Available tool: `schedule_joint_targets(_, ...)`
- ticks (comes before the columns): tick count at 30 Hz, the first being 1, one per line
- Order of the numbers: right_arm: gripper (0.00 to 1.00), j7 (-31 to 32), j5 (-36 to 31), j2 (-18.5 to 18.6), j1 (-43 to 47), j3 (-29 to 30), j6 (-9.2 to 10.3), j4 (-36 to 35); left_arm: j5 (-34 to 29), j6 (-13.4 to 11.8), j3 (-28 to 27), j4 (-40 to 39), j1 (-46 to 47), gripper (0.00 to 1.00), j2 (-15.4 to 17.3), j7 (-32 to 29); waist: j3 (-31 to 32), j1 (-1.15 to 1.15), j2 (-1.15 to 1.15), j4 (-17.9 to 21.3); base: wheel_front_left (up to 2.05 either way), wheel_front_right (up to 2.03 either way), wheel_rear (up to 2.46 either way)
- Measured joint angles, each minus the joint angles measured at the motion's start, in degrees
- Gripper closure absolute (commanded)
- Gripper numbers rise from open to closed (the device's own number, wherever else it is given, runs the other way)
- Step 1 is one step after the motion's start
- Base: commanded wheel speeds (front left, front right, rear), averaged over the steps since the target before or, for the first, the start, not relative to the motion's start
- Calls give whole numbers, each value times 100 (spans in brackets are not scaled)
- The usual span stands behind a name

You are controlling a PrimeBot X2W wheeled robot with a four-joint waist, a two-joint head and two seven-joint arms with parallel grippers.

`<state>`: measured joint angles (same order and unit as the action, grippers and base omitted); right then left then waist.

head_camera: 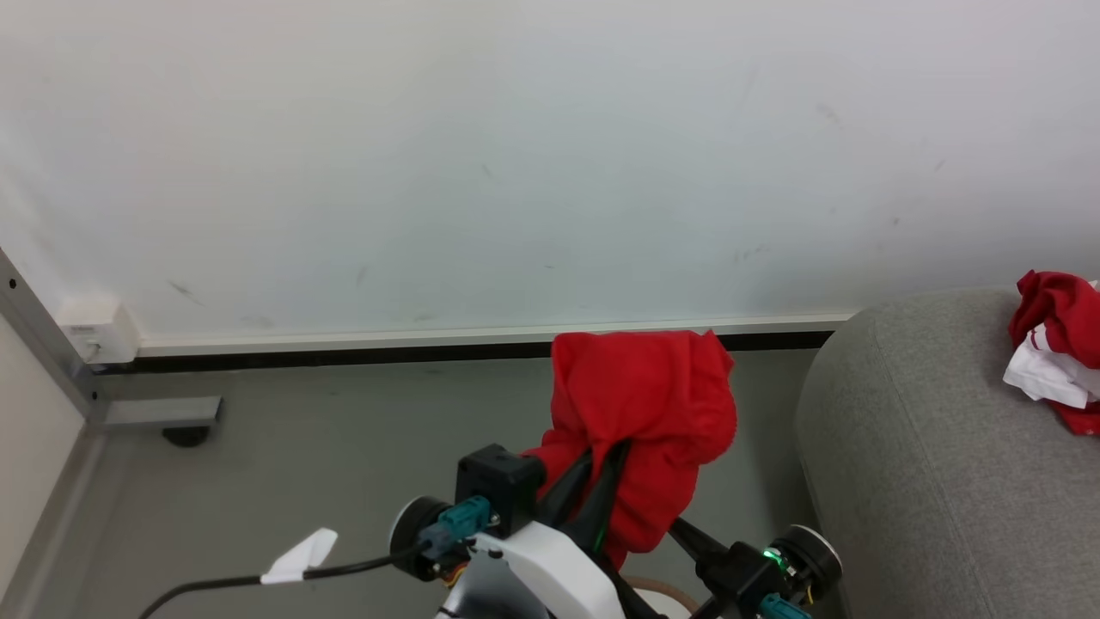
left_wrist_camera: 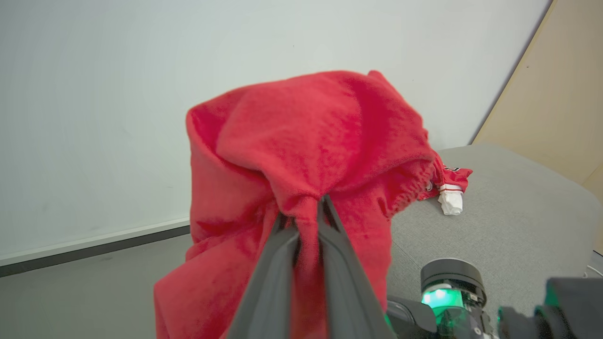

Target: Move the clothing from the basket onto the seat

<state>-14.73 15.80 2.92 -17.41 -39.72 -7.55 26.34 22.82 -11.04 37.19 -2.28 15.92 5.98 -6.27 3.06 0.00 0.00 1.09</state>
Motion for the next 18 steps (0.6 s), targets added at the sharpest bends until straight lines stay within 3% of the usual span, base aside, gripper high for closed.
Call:
schedule_joint_targets(6,0,-7,410,-16,-174,-263,0,-185,11,34,208,40,16,100,-105,-21,-3,0,0,-47,0,0,0)
schedule_joint_targets(7,17,-7,439,-15,-185,-258,-1,-203,21,33,223,47,26,100,-118,-20,-3,0,0,-51,0,0,0)
schedule_joint_targets(8,96,-7,455,-15,-198,-252,-1,-219,34,33,226,59,35,100,-125,-18,-3,0,0,-53,0,0,0)
schedule_joint_targets(9,100,-7,474,-15,-207,-255,-1,-229,37,33,226,76,41,100,-129,-11,-3,0,0,-54,0,0,0)
schedule_joint_targets(16,100,-7,487,-16,-208,-245,-1,-227,52,-21,166,182,42,100,-103,62,0,0,0,-8,0,0,0)
schedule_joint_targets(17,100,-7,487,-15,-207,-233,-1,-224,52,-45,154,187,42,96,-102,68,0,0,0,3,0,0,0)
schedule_joint_targets(18,100,-7,487,-16,-205,-215,-1,-222,52,-63,140,191,42,81,-97,78,-1,0,0,14,0,0,0)
